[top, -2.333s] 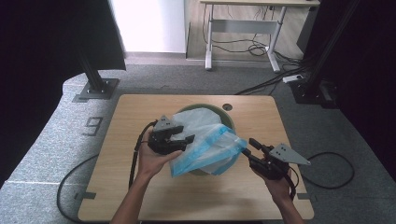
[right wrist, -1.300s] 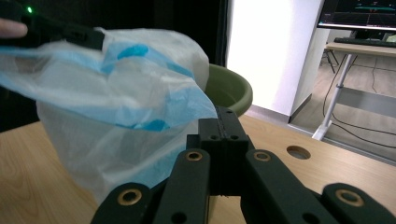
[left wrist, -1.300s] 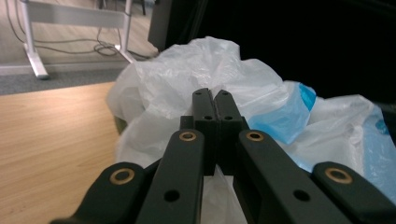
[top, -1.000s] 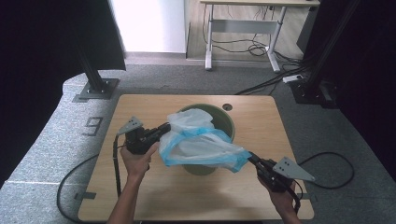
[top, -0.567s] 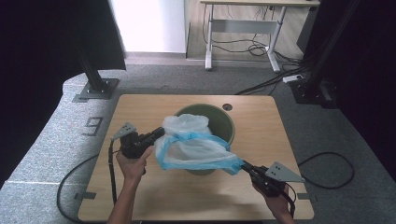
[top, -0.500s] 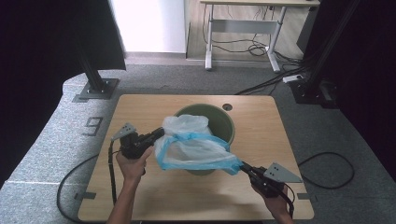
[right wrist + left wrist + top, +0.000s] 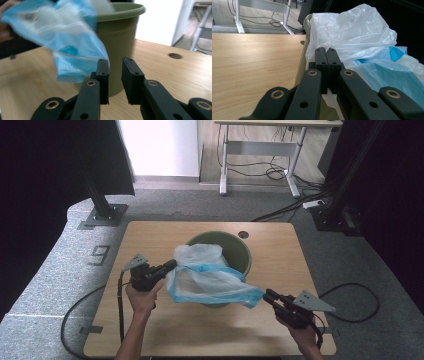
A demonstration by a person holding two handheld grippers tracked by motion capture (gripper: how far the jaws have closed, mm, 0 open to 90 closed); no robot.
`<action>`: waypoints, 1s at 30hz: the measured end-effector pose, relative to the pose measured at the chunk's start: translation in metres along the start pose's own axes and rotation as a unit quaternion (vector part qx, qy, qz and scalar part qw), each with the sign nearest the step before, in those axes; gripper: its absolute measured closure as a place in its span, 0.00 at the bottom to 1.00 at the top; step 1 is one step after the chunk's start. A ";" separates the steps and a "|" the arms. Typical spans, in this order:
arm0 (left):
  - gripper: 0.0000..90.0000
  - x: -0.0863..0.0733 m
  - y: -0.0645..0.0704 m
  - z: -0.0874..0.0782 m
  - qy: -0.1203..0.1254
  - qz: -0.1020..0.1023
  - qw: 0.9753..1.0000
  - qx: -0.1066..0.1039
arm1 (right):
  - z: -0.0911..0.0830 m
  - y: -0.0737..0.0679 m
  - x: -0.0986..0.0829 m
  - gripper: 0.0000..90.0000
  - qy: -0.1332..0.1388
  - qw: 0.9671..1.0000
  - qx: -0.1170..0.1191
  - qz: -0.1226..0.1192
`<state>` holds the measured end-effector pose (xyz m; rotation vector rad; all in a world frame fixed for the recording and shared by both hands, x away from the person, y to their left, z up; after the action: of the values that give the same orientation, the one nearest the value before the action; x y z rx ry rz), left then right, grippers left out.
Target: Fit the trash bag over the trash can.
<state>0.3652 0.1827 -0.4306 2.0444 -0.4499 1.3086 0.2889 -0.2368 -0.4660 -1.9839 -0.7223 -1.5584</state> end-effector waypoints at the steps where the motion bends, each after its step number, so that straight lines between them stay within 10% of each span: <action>1: 1.00 0.000 0.000 0.000 0.000 0.000 1.000 0.000 | -0.003 0.005 0.001 0.82 0.003 1.000 -0.008 0.004; 11: 1.00 0.000 0.002 0.003 -0.004 0.000 1.000 0.000 | 0.010 0.031 0.018 0.73 0.005 1.000 -0.002 0.027; 30: 1.00 0.000 0.007 0.001 -0.003 0.003 1.000 -0.013 | 0.063 -0.016 0.021 0.56 -0.020 0.996 0.082 0.029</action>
<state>0.3615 0.1769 -0.4287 2.0287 -0.4732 1.2933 0.3269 -0.1804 -0.4578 -1.9030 -0.7755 -1.3823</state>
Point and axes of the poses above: each handheld gripper's, and its own axes: z roughly forward along the jaws, x roughly out of its top, y roughly to its right, the point moved 3 cm from there along z, roughly forward along the jaws, and after that the axes turned 1 degree about x, right-handed, at the moved point
